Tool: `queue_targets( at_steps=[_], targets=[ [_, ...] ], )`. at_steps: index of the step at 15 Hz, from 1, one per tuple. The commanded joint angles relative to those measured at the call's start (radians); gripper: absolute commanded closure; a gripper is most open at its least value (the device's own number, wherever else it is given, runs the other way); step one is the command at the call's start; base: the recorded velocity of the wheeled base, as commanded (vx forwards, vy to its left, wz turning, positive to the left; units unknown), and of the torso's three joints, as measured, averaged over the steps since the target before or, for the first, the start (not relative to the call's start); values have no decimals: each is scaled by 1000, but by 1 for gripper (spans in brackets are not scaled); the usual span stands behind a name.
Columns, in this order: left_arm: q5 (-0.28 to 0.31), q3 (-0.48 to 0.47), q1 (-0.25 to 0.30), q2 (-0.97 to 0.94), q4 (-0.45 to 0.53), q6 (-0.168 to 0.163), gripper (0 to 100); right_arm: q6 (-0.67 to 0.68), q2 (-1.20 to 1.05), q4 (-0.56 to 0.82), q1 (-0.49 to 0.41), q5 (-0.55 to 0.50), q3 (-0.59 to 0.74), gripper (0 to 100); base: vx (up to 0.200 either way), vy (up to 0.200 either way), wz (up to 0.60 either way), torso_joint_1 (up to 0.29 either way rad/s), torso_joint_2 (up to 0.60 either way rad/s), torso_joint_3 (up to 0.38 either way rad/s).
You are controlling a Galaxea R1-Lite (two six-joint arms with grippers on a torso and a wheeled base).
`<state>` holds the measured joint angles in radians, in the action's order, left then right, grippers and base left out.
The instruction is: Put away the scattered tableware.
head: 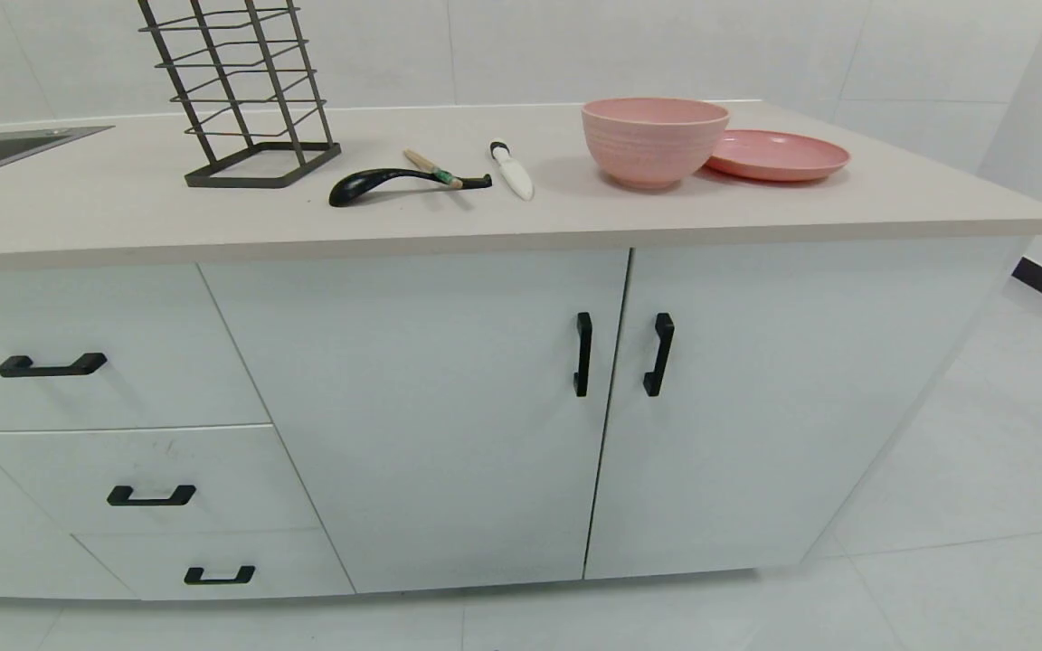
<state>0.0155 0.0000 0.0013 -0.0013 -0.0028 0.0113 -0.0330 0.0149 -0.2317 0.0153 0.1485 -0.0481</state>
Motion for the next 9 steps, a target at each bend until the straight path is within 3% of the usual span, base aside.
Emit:
queue_targets(
  at_steps=[1,5,9],
  targets=[
    [0,0,0,1,0,1,0,4,152,12,80,13,-108,100,0,0,0,0,0,0],
    [0,0,0,1,0,-1,0,-1,497,11,193,14,-159,100,0,0,0,0,0,0],
    [0,0,0,1,0,-1,0,-16,666,-57,213,42,-164,100,0,0,0,0,0,0]
  ],
)
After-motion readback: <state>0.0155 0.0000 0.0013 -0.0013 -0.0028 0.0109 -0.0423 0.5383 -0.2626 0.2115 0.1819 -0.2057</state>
